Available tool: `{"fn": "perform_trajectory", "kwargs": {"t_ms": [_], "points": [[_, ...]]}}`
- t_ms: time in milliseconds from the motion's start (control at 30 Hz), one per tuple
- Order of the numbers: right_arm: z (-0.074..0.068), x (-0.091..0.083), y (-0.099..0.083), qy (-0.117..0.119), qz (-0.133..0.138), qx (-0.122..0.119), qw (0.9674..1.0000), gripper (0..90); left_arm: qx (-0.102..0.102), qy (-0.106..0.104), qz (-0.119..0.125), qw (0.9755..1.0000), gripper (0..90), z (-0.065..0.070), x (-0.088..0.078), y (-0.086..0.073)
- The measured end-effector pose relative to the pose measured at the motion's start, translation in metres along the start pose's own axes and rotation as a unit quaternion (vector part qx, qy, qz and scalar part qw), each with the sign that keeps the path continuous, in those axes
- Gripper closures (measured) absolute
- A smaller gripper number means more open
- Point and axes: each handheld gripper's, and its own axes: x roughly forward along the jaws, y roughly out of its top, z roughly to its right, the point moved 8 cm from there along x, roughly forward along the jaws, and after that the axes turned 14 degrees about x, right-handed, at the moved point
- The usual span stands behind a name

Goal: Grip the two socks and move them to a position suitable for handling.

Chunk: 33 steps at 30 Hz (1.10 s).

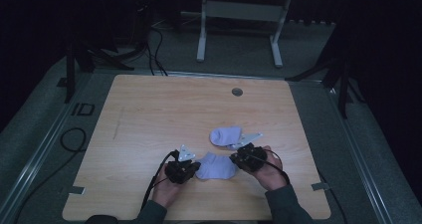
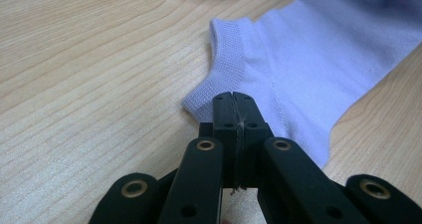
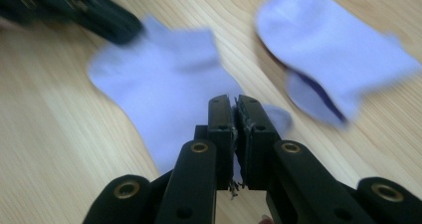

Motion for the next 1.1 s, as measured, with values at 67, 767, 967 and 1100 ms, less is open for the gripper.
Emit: {"fn": "perform_trajectory", "kwargs": {"t_ms": [67, 767, 967, 1100], "points": [[0.009, -0.006, -0.01, -0.011, 0.0, 0.01, 0.9999, 85.1, 0.0, -0.001, 0.0, 1.0, 89.9, 0.0, 0.0, 0.0], [0.014, -0.012, 0.016, -0.034, 0.026, 0.008, 0.9991, 79.4, -0.003, -0.013, 0.014, 0.9998, 82.1, 0.002, 0.0, 0.0], [0.011, 0.0, 0.044, -0.032, 0.033, 0.012, 0.9989, 75.6, -0.011, -0.016, 0.023, 0.9995, 75.6, 0.002, -0.001, 0.0], [0.009, 0.01, 0.061, -0.031, 0.034, 0.011, 0.9989, 74.1, 0.007, 0.007, 0.026, 0.9996, 70.1, -0.003, -0.008, 0.002]]}}
